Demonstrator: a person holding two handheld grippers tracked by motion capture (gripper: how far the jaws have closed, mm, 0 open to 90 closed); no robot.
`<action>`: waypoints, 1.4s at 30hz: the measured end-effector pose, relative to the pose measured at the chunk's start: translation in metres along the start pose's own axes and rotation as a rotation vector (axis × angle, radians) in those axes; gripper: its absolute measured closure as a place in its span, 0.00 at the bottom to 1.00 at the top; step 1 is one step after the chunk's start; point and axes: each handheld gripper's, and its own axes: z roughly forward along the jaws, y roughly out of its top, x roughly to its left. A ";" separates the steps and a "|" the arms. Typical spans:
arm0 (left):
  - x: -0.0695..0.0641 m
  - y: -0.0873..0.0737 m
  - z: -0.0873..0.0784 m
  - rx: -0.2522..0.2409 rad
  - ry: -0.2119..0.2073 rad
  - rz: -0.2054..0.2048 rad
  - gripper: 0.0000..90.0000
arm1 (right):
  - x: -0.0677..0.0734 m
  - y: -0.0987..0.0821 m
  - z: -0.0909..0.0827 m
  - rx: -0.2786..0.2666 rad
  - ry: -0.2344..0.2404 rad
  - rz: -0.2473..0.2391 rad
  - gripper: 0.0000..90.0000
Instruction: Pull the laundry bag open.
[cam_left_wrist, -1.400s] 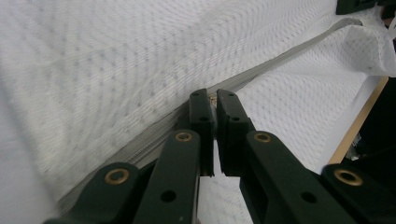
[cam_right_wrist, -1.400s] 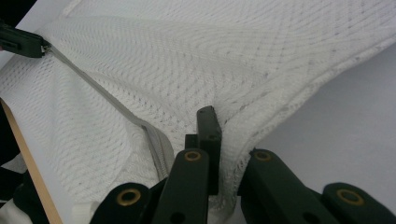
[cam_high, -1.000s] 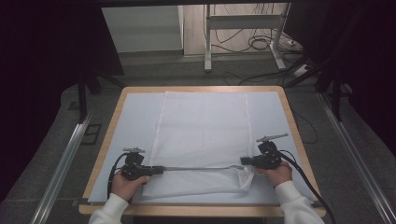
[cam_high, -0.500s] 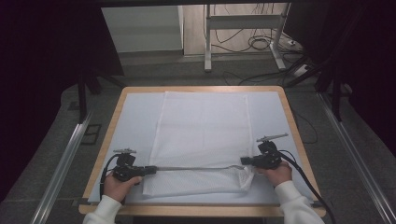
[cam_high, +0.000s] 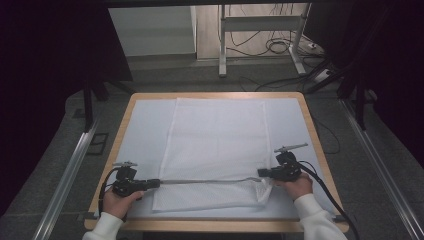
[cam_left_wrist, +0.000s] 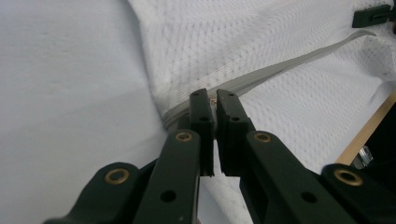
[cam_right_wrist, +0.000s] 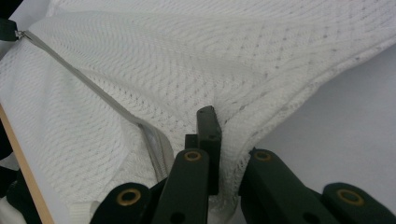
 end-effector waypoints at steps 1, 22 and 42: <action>0.001 -0.001 -0.001 -0.004 0.002 -0.006 0.97 | 0.000 0.000 0.000 0.002 0.000 -0.002 0.99; 0.005 -0.004 -0.002 0.007 0.058 0.006 0.96 | -0.001 0.001 -0.001 -0.004 0.005 -0.006 0.99; -0.015 0.014 -0.009 -0.161 0.180 0.139 0.36 | 0.005 0.002 -0.026 -0.137 -0.104 -0.091 0.43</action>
